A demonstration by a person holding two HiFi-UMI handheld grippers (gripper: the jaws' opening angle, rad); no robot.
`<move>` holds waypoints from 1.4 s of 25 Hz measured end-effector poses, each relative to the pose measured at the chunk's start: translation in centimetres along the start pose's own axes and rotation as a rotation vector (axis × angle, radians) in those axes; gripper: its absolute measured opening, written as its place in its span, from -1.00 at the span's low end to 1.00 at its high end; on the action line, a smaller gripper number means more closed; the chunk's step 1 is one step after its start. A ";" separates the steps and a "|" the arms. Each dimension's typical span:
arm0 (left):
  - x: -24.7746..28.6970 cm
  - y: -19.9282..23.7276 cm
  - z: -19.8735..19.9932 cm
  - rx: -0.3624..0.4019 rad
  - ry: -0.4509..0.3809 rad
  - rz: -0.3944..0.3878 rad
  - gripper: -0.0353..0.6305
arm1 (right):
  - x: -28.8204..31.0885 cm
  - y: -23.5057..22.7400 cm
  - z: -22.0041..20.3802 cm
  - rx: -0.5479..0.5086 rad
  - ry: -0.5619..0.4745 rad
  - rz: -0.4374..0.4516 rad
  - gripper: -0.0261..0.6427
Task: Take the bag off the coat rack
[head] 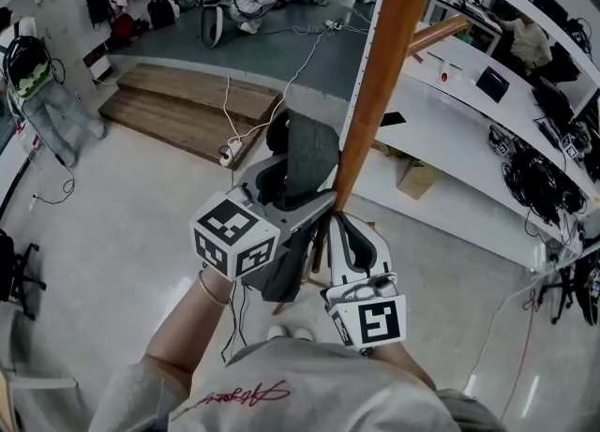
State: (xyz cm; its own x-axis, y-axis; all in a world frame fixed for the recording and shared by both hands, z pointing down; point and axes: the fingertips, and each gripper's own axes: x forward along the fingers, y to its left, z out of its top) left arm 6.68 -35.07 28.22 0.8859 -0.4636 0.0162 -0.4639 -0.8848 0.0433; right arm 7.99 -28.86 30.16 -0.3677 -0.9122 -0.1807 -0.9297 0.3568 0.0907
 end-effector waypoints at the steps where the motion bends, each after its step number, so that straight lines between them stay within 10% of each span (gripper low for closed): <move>1: 0.3 -0.1 -0.2 0.001 0.005 -0.015 0.08 | 0.0 -0.1 -0.1 -0.001 0.002 -0.001 -0.87; 7: 0.8 -0.2 -0.3 -0.011 -0.013 -0.086 0.07 | -0.1 -1.2 -0.4 -0.004 0.006 -0.018 -0.87; 14: 0.6 -1.7 -0.5 -0.056 -0.035 -0.217 -0.48 | 0.0 -1.6 -0.4 0.005 0.000 -0.024 -0.87; 18: 0.3 -1.1 -0.7 -0.017 -0.022 -0.198 -0.74 | -0.1 -1.6 -0.4 0.007 -0.007 -0.026 -0.87; 35: -0.6 -0.2 1.5 0.093 -0.080 -0.046 -0.78 | 0.1 -1.3 0.1 0.004 -0.019 -0.030 -0.87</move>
State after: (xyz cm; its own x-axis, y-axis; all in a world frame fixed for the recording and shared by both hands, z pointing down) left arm 6.28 -34.68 26.66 0.9045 -0.4217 -0.0633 -0.4249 -0.9038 -0.0508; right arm 9.12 -29.41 29.93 -0.3400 -0.9186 -0.2014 -0.9404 0.3302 0.0815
